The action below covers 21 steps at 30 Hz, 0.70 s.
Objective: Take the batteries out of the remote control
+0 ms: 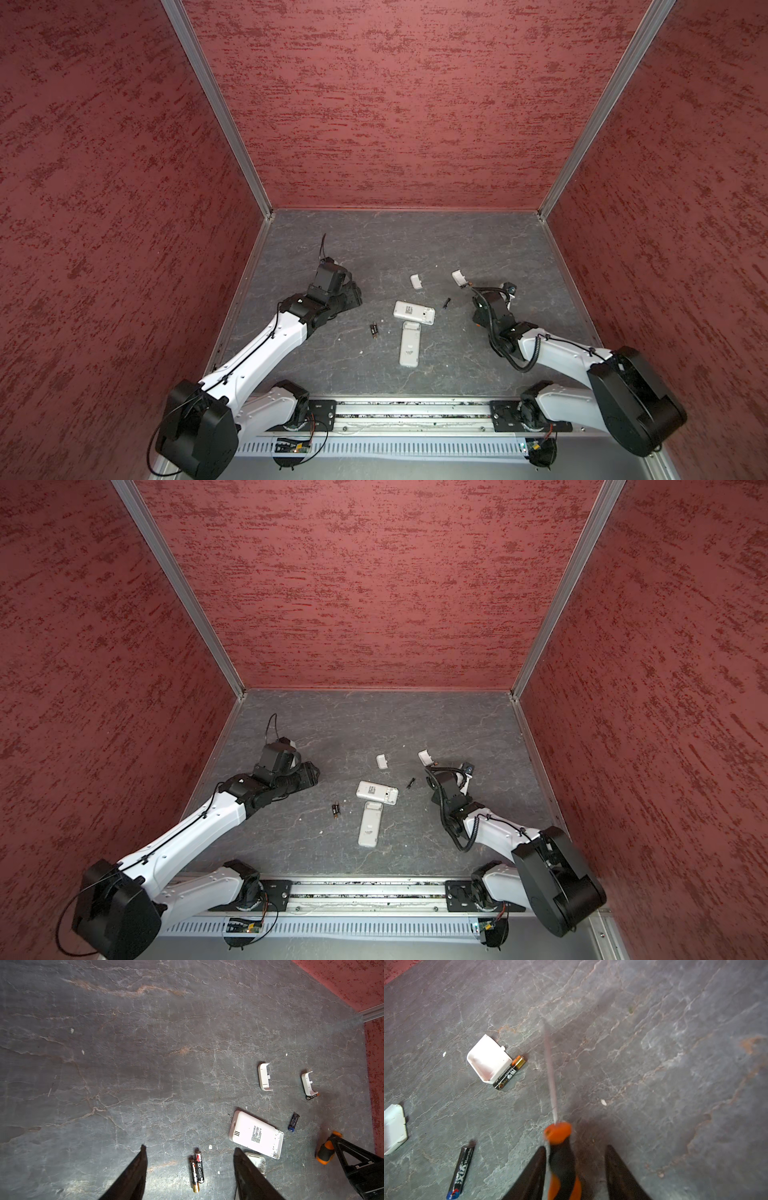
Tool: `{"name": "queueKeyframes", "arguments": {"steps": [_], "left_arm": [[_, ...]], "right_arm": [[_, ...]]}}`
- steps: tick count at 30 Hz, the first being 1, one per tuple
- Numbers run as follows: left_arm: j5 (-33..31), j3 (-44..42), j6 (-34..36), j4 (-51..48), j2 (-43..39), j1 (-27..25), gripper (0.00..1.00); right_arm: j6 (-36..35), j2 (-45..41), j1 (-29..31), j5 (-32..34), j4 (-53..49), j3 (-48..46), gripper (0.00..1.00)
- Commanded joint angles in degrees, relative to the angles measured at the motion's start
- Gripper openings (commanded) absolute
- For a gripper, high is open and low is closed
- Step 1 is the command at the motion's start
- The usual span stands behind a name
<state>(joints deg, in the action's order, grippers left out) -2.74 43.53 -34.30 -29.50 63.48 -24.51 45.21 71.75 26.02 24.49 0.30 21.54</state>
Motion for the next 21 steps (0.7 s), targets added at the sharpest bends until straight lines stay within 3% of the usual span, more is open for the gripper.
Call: {"name": "queueKeyframes", "arguments": {"steps": [1, 7, 9, 14, 18, 21], "left_arm": [[0.81, 1.82, 2.22, 1.74, 0.84, 1.75, 0.66], [1.92, 2.03, 3.75, 3.54, 0.94, 6.93, 0.70], [1.69, 2.55, 4.60, 4.21, 0.78, 8.97, 0.84], [-2.37, 3.92, 7.32, 5.41, 0.09, 13.42, 0.93], [-9.89, 4.03, 10.79, 6.97, -1.36, 15.65, 1.00], [-14.91, 0.56, 16.48, 14.02, -3.48, 16.16, 1.00]], "right_arm": [[2.24, -0.76, -0.26, -1.29, -0.71, -0.71, 0.53], [1.82, -4.24, -0.21, -1.22, -3.18, 0.59, 0.64], [1.19, -5.98, -0.22, -0.87, -4.51, 1.62, 0.68], [-3.33, -10.66, -0.30, 1.65, -9.15, 6.20, 0.98], [-10.78, -14.07, -1.47, 4.15, -9.43, 9.79, 0.99], [-17.68, -16.01, -3.75, 6.82, -6.19, 10.67, 0.99]]}}
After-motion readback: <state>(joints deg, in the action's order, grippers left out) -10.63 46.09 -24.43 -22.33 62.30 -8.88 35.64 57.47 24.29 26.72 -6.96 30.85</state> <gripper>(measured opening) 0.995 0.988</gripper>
